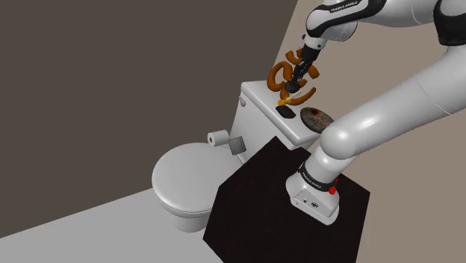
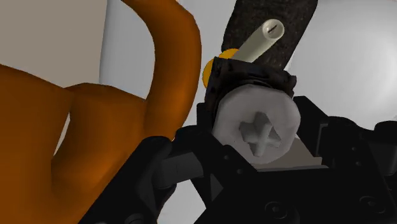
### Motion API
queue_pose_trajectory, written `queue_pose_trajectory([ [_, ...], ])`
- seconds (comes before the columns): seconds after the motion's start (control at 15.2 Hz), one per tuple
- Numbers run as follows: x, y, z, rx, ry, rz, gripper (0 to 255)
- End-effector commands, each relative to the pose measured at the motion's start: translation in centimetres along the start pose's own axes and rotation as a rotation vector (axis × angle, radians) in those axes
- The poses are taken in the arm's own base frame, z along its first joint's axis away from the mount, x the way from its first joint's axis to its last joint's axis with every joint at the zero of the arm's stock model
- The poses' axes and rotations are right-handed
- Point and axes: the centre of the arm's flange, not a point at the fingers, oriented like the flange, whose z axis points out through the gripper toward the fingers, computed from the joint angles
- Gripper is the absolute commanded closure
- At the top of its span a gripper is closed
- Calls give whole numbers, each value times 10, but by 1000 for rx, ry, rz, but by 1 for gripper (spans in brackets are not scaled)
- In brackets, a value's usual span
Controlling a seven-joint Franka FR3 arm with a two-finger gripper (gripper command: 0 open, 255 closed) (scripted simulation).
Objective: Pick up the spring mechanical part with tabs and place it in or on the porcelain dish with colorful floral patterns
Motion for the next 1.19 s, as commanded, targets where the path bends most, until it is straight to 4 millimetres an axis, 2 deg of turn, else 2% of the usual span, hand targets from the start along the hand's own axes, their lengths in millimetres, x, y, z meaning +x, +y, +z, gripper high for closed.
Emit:
queue_pose_trajectory([
  [0.0, -27, -3, -4, -1, 0, -1, 255],
  [0.86, -199, -1, -7, -1, 0, -1, 255],
  [0.92, -207, -1, -8, -1, 0, -1, 255],
  [1.12, -207, -1, 8, -1, 0, -1, 255],
])
